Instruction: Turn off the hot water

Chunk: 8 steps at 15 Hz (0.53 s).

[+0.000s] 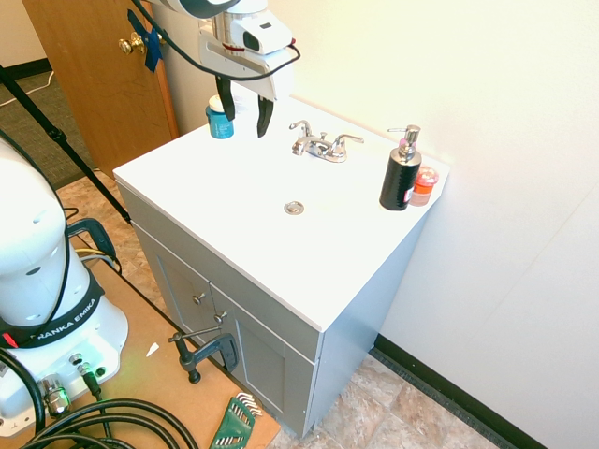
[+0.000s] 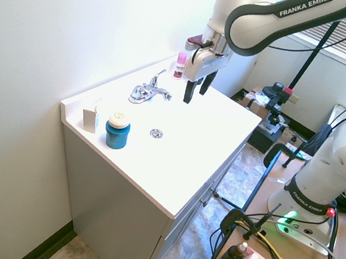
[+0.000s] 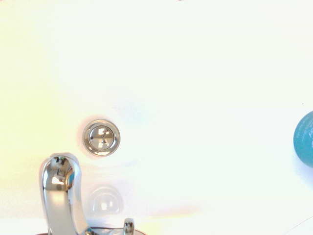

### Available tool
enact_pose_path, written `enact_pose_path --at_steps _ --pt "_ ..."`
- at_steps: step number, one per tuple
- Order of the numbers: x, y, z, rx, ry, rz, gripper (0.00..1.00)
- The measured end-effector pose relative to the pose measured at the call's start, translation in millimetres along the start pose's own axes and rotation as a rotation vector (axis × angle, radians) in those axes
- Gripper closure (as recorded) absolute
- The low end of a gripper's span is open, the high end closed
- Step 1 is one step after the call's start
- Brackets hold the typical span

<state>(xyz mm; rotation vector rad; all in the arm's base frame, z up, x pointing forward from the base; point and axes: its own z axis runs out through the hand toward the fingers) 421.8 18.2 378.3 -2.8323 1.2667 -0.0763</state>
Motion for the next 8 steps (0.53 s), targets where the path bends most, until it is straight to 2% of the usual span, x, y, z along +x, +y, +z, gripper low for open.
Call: enact_pose_path --at_steps 2,8 --pt "0.3 0.3 0.1 -0.008 0.008 -0.001 0.0" --pt "10.7 -9.9 13.9 -0.092 0.201 0.055 0.0"
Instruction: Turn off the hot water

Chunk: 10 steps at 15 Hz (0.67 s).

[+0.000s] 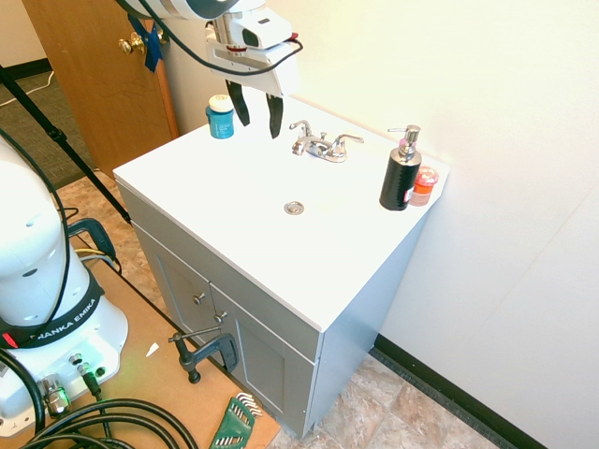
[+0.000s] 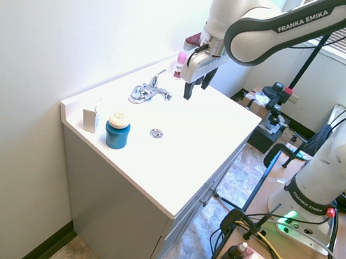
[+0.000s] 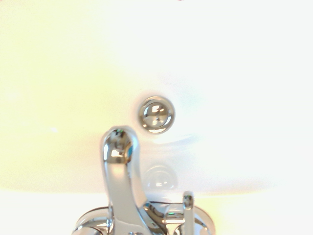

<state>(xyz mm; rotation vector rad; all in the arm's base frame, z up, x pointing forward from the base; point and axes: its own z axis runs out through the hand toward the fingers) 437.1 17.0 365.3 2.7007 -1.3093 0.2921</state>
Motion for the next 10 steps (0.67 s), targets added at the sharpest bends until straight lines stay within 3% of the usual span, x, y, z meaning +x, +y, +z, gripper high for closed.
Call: enact_pose_path --at_steps 4,10 --pt "19.3 -34.3 21.3 -0.016 0.142 0.093 0.0" --pt "25.6 -73.9 43.1 -0.018 0.2 0.144 0.0"
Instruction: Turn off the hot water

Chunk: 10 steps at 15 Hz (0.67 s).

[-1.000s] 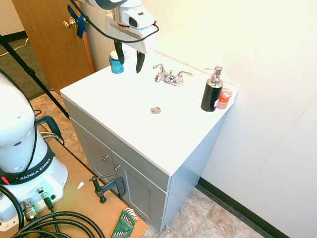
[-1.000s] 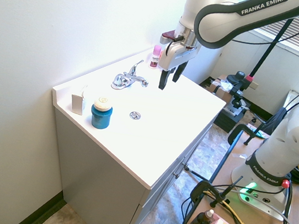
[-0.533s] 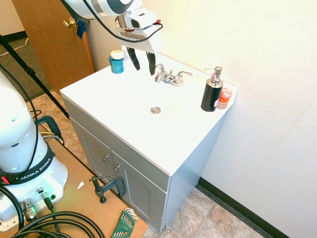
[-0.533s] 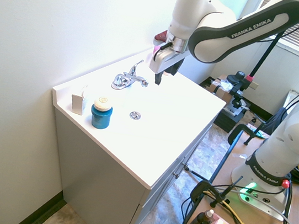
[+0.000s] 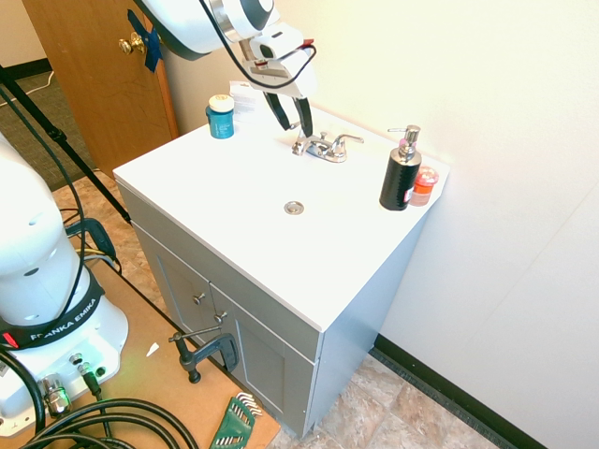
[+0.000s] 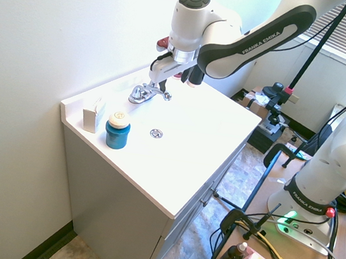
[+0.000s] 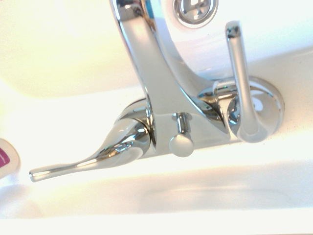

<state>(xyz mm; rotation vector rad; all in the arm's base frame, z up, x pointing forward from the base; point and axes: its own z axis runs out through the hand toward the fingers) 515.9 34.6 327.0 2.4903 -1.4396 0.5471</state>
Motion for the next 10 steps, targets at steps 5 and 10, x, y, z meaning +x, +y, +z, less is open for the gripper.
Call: enact_pose_path --at_steps 5,10 --pt "5.5 -18.8 15.2 0.005 0.018 0.032 0.0" --pt "4.3 -33.3 30.5 -0.005 0.016 0.022 0.0"
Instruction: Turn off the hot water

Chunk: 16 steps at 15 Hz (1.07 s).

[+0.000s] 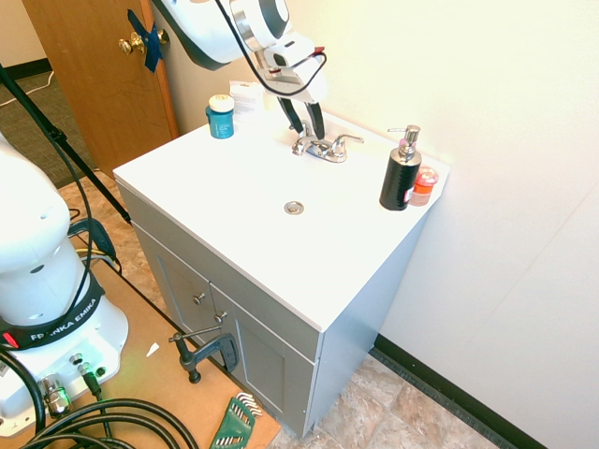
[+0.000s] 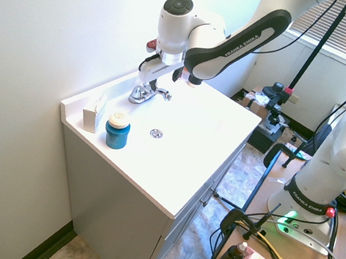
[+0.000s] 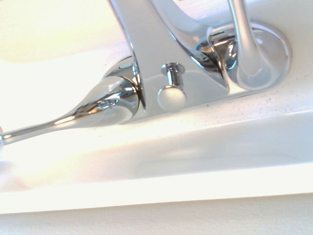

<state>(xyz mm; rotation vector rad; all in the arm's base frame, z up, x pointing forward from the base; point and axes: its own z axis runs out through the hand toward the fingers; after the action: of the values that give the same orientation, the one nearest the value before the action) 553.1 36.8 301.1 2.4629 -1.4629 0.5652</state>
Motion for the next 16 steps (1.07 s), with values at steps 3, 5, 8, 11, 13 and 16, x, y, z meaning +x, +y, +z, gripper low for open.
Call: enact_pose_path --at_steps 3,5,8,11,13,16 --pt "-8.2 -7.4 -2.4 0.008 -0.023 0.005 0.0" --pt "-14.8 -14.5 -5.3 0.021 -0.037 0.007 0.0" --pt "-21.7 -31.5 -7.5 0.039 -0.041 -0.001 0.0" --pt "-24.8 -52.6 -2.9 0.053 -0.038 -0.01 0.0" --pt "-25.3 -54.6 0.8 0.041 -0.042 -0.009 0.0" --pt "-22.9 -46.8 -3.1 0.034 -0.095 -0.064 0.0"
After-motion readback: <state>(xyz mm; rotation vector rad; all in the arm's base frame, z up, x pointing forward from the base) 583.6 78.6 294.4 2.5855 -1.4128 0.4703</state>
